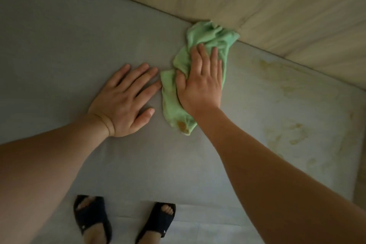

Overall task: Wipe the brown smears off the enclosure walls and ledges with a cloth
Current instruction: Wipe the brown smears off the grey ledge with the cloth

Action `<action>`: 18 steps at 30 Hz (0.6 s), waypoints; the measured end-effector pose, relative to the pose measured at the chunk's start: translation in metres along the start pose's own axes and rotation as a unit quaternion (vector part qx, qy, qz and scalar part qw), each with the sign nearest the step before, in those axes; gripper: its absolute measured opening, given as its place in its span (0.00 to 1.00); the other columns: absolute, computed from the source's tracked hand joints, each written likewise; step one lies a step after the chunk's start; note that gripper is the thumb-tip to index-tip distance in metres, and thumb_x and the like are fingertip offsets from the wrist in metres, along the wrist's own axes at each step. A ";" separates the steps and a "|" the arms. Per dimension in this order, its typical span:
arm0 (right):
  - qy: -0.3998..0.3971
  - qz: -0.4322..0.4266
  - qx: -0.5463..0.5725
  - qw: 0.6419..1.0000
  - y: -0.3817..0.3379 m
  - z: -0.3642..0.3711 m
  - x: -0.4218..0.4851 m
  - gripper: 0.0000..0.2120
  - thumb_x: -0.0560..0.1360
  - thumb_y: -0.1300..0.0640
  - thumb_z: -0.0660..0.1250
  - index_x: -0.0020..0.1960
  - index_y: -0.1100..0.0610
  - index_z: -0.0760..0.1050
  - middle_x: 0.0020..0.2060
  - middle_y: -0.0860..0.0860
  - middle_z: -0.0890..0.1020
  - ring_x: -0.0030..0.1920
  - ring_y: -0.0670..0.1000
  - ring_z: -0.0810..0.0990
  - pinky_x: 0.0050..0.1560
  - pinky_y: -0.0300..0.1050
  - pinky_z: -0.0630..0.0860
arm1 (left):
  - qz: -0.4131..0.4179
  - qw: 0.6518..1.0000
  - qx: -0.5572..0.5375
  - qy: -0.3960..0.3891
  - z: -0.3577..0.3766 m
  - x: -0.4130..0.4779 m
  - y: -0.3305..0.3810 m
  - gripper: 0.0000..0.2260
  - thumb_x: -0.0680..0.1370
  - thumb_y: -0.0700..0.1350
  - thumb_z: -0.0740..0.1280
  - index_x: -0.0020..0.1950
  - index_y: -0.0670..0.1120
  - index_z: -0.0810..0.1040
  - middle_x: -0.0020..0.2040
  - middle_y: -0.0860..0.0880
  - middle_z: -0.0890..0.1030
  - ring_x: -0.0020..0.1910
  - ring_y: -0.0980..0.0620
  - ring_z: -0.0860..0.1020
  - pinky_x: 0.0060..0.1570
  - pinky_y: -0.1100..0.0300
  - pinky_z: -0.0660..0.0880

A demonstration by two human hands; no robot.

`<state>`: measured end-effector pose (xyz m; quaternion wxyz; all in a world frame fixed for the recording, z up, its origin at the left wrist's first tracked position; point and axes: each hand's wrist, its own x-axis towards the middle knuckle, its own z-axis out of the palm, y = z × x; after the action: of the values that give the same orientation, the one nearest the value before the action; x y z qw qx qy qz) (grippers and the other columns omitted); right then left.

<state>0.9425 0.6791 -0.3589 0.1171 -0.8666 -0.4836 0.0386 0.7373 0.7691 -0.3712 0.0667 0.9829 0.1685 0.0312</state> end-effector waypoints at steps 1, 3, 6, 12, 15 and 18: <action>-0.018 -0.040 0.003 0.999 0.002 -0.002 0.012 0.34 0.81 0.41 0.58 0.81 0.58 0.62 0.80 0.55 0.65 0.82 0.64 0.56 0.81 0.60 0.51 | 0.001 1.000 -0.002 0.003 0.000 0.000 0.000 0.31 0.81 0.59 0.56 0.79 0.42 0.68 0.81 0.39 0.63 0.82 0.39 0.57 0.78 0.36 0.56; -0.055 -0.111 0.007 0.992 -0.003 -0.004 0.040 0.35 0.81 0.40 0.58 0.83 0.54 0.58 0.81 0.53 0.64 0.81 0.62 0.57 0.82 0.58 0.50 | 0.000 1.000 -0.001 0.010 0.001 0.001 0.001 0.30 0.81 0.58 0.56 0.76 0.40 0.72 0.79 0.37 0.66 0.81 0.38 0.59 0.78 0.35 0.57; -0.085 -0.172 -0.023 0.981 -0.016 -0.005 0.071 0.36 0.81 0.37 0.54 0.84 0.52 0.54 0.81 0.51 0.63 0.80 0.57 0.60 0.82 0.54 0.49 | -0.004 1.000 0.009 0.020 0.001 0.001 0.003 0.30 0.81 0.58 0.56 0.75 0.38 0.72 0.77 0.35 0.69 0.81 0.37 0.61 0.77 0.35 0.58; -0.033 -0.050 -0.075 0.995 0.043 -0.011 0.056 0.35 0.81 0.35 0.53 0.79 0.56 0.64 0.74 0.57 0.71 0.74 0.61 0.67 0.79 0.57 0.58 | -0.006 1.000 0.002 0.006 -0.002 0.003 0.003 0.32 0.80 0.58 0.56 0.81 0.43 0.66 0.81 0.40 0.63 0.81 0.38 0.60 0.78 0.36 0.57; 0.057 0.138 -0.116 0.982 0.090 -0.019 0.040 0.34 0.79 0.35 0.56 0.71 0.61 0.71 0.65 0.62 0.75 0.65 0.65 0.73 0.70 0.59 0.67 | -0.006 1.000 -0.003 0.009 -0.001 0.002 0.002 0.32 0.80 0.58 0.56 0.81 0.44 0.66 0.82 0.41 0.62 0.82 0.39 0.59 0.78 0.36 0.57; 0.089 0.319 -0.108 0.937 0.090 -0.023 0.042 0.34 0.78 0.36 0.55 0.70 0.63 0.70 0.68 0.62 0.73 0.68 0.66 0.71 0.71 0.58 0.63 | -0.008 1.000 -0.007 0.012 -0.001 0.000 0.000 0.32 0.80 0.58 0.57 0.81 0.45 0.65 0.82 0.41 0.62 0.82 0.40 0.58 0.78 0.37 0.57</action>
<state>1.0438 0.6657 -0.3564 0.0465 -0.9827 -0.1702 -0.0556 0.7371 0.7693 -0.3697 0.0716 0.9806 0.1774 0.0437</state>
